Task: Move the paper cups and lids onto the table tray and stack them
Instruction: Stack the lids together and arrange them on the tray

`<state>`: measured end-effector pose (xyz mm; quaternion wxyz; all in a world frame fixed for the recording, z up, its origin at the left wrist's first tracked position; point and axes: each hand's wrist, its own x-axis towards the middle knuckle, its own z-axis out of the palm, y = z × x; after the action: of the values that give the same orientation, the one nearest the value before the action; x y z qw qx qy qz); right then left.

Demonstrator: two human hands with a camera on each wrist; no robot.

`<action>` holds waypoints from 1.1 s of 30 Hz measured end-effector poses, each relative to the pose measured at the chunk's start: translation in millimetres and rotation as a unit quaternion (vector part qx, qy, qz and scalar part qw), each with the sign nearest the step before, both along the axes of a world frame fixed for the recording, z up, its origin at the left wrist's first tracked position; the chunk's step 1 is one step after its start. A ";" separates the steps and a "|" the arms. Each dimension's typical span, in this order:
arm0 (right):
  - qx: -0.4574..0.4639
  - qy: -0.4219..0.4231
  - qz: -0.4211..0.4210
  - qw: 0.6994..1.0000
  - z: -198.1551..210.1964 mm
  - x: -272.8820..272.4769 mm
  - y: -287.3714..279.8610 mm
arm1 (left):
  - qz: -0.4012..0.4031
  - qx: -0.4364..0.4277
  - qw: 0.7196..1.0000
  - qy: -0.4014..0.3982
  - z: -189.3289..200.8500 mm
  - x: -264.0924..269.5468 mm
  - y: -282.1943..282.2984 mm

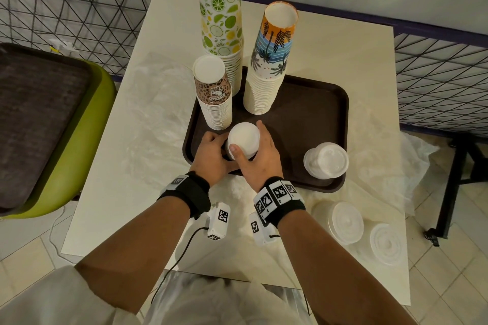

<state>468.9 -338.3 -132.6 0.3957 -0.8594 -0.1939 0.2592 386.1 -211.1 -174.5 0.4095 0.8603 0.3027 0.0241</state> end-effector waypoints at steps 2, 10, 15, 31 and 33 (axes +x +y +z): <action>0.000 -0.002 0.001 1.000 -0.4 -0.2 0.4 | -0.003 0.000 1.000 0.001 0.2 0.2 -0.2; 0.011 0.000 -0.006 1.000 0.0 -2.0 -1.0 | -0.009 0.009 1.000 -0.013 -2.4 -2.1 0.2; 0.032 0.022 -0.029 0.999 4.6 -1.4 -1.8 | -0.010 0.009 1.000 -0.003 -6.5 -2.7 0.9; 0.095 -0.043 -0.034 0.994 59.8 -47.0 -108.8 | -0.038 -0.055 0.996 0.063 68.9 -94.6 -51.7; 0.090 -0.067 -0.047 0.993 61.2 -55.6 -145.7 | -0.083 -0.086 0.990 0.073 73.6 -92.7 -70.7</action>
<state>413.2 -483.9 -71.4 0.4692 -0.8441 -0.2016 0.1636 293.4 -281.8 -100.8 0.4593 0.8434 0.2606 -0.0990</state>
